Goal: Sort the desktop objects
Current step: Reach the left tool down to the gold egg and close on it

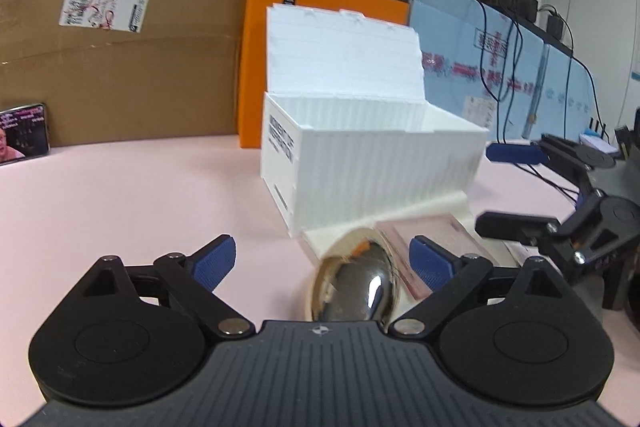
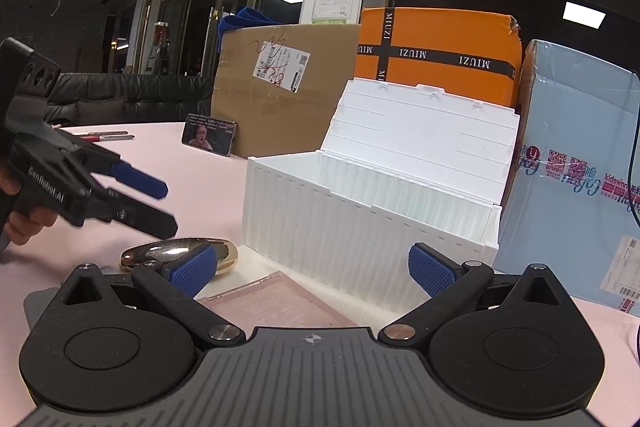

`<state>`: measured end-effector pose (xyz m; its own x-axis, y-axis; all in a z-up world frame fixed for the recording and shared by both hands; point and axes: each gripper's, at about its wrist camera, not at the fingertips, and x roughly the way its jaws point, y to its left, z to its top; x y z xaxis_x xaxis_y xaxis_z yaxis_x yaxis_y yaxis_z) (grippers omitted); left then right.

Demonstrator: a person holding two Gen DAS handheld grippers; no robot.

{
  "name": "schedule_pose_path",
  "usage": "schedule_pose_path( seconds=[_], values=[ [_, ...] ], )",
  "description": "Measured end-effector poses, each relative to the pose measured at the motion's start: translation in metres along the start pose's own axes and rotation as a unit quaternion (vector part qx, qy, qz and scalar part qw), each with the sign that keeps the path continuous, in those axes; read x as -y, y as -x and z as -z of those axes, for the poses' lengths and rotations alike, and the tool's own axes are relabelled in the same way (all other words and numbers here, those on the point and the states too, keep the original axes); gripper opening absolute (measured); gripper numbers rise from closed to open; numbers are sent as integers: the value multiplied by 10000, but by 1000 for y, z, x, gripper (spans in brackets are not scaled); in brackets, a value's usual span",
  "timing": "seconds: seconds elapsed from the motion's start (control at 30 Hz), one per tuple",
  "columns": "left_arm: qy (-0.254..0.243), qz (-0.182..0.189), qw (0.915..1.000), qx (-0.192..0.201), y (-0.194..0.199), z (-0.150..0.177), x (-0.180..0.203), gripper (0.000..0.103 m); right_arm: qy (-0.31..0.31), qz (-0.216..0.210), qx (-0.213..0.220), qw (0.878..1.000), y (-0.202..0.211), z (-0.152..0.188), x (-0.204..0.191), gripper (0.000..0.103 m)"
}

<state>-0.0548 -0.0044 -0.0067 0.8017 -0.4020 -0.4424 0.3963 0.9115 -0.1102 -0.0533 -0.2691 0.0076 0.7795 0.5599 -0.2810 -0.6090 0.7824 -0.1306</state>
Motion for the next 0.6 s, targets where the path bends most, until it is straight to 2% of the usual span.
schedule_pose_path(
  seconds=[0.2, 0.6],
  values=[
    [-20, 35, 9997, -236, -5, 7, 3, 91, -61, 9, 74, 10000, 4, 1, 1, 103],
    [-119, 114, 9976, -676, -23, 10, 8, 70, -269, 124, 43, 9996, 6, 2, 6, 103]
  ],
)
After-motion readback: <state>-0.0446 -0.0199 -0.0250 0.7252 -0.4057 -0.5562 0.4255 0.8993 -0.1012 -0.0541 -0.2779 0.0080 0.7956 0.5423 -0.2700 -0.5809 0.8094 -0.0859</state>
